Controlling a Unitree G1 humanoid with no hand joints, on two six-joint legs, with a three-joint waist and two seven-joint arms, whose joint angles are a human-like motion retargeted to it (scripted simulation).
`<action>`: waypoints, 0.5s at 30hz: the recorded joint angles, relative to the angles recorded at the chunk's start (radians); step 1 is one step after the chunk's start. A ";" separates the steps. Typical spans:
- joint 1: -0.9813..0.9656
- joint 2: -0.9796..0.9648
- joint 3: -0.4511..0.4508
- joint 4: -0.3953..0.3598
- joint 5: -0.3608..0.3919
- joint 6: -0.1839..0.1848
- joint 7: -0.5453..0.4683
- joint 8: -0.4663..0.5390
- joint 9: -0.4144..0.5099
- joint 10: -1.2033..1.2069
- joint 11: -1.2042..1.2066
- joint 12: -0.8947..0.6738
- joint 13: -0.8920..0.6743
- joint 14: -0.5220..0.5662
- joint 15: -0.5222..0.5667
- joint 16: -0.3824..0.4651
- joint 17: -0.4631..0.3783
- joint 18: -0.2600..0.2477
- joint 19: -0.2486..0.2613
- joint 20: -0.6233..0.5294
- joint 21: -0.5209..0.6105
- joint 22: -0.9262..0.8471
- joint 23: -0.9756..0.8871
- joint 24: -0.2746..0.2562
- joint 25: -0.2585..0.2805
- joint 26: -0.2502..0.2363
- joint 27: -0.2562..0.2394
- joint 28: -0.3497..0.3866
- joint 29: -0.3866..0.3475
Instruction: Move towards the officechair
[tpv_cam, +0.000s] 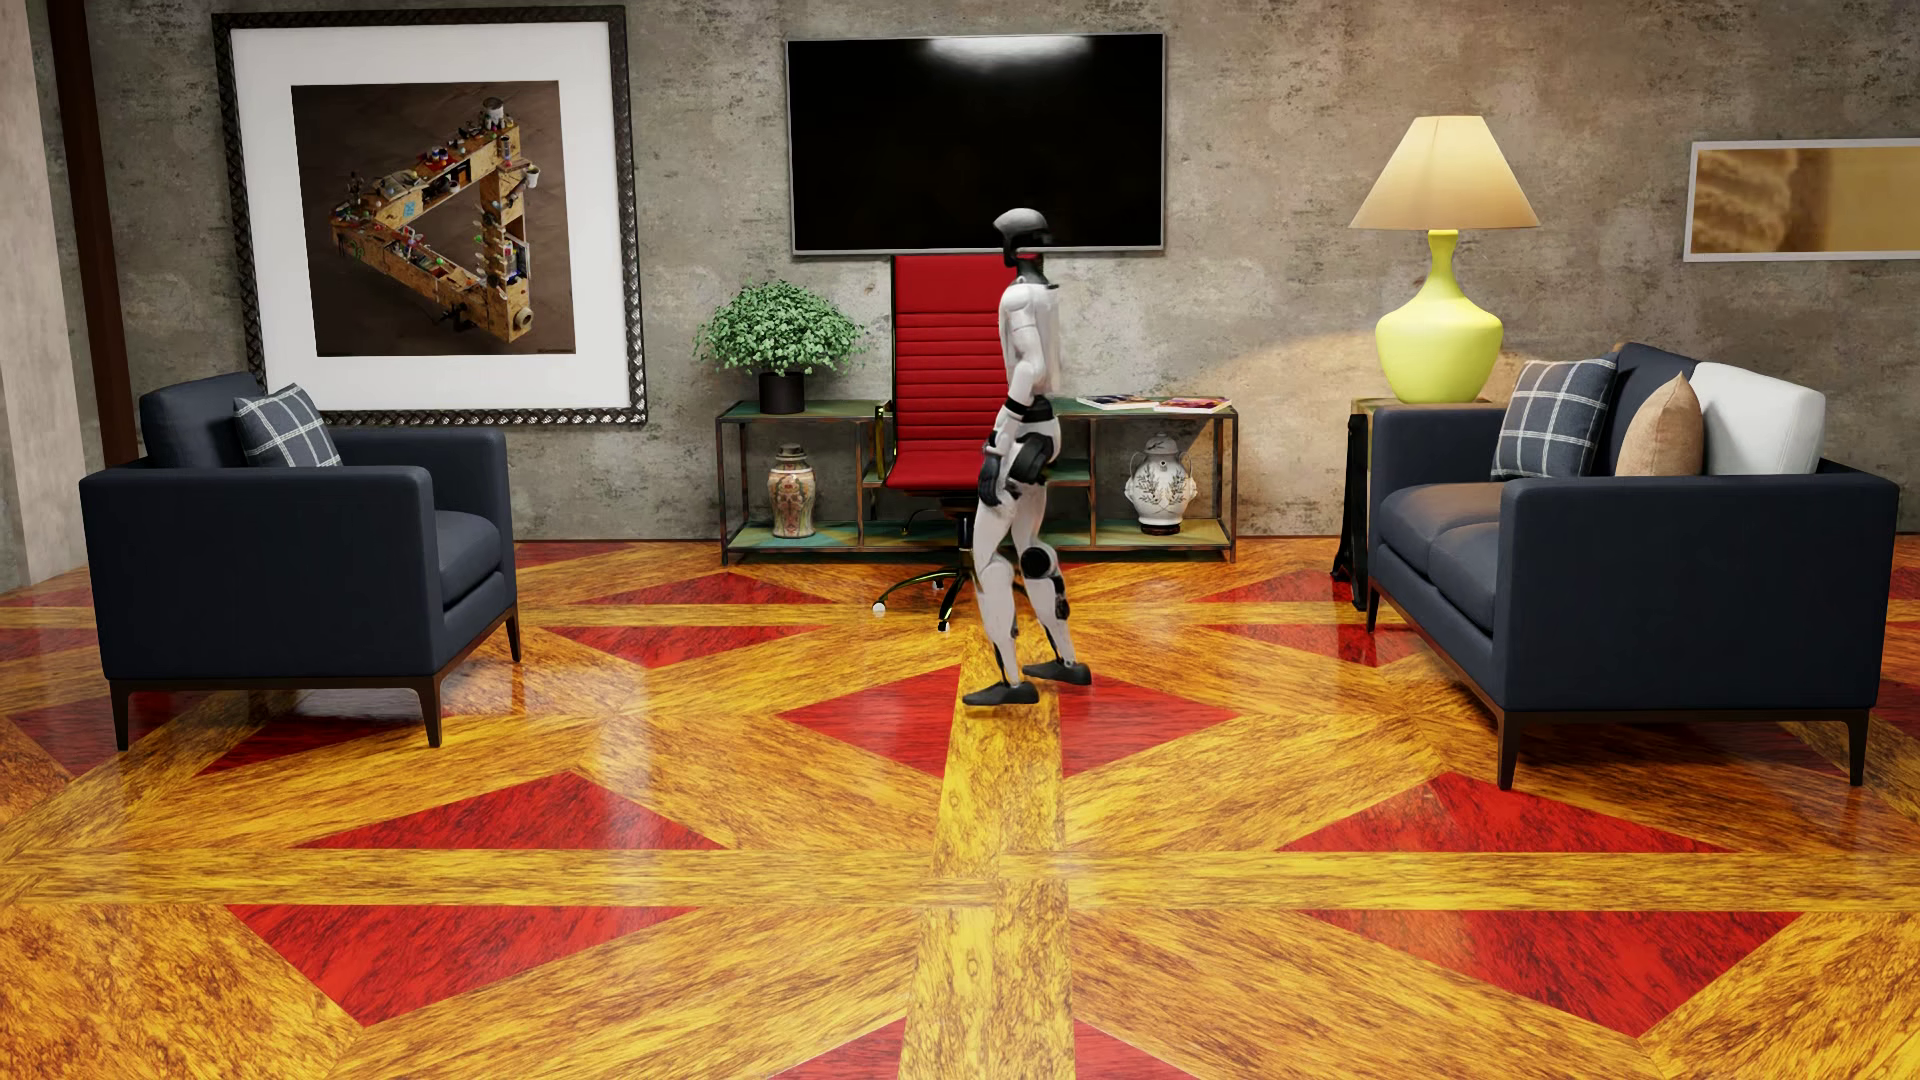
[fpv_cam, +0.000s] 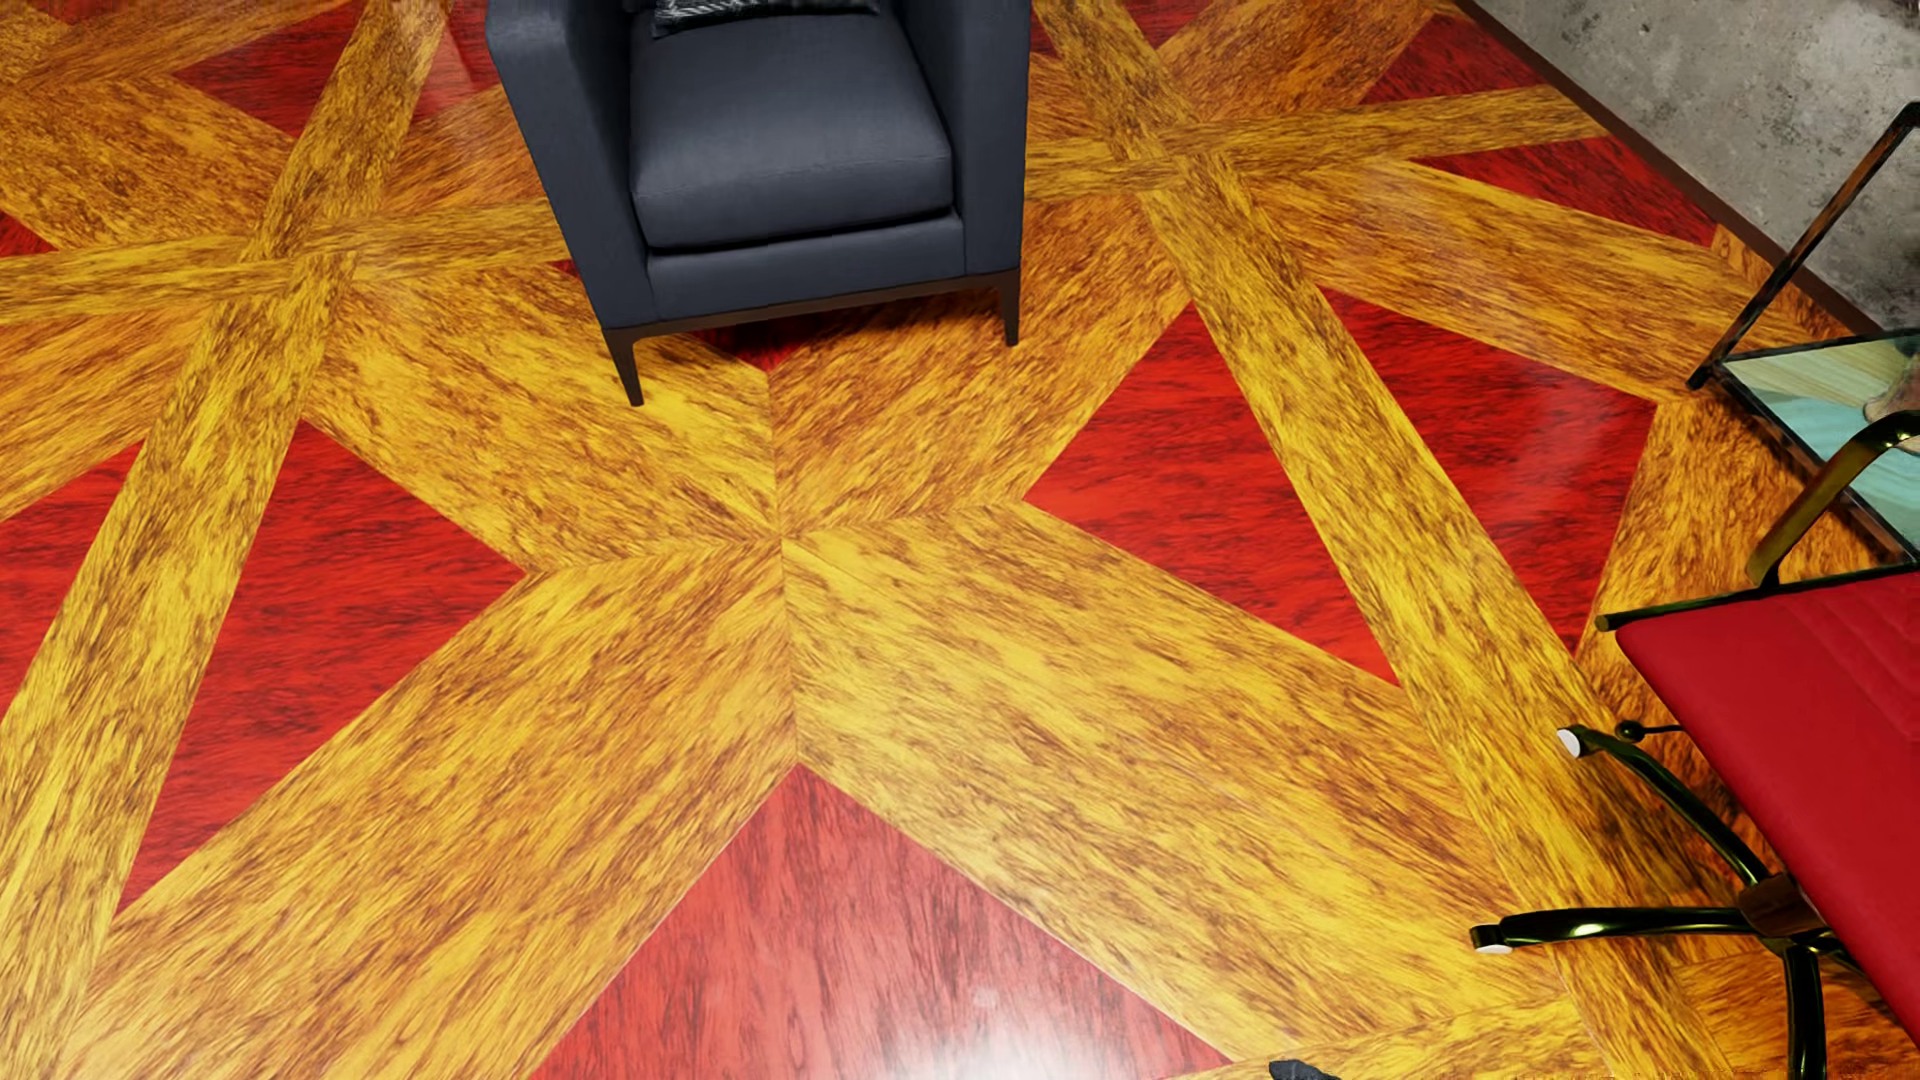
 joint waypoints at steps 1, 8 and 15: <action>0.019 -0.005 -0.001 -0.006 -0.011 -0.003 0.017 0.013 -0.001 -0.019 0.018 -0.005 0.001 0.003 0.001 -0.008 0.006 -0.005 0.005 -0.002 -0.006 0.007 0.006 0.006 0.003 0.005 0.006 -0.002 -0.005; 0.108 -0.026 -0.014 -0.017 -0.048 -0.012 0.133 0.113 -0.001 -0.060 0.096 -0.047 0.023 -0.036 0.010 -0.025 0.029 0.009 0.042 -0.047 -0.033 -0.032 0.029 0.055 0.009 -0.007 0.039 -0.010 -0.053; 0.139 -0.098 -0.020 0.023 -0.180 -0.029 0.321 -0.288 -0.002 -0.054 0.200 -0.083 0.053 -0.079 -0.013 0.003 0.011 0.012 -0.050 -0.071 -0.078 -0.075 0.038 0.057 0.021 -0.037 0.015 -0.003 -0.058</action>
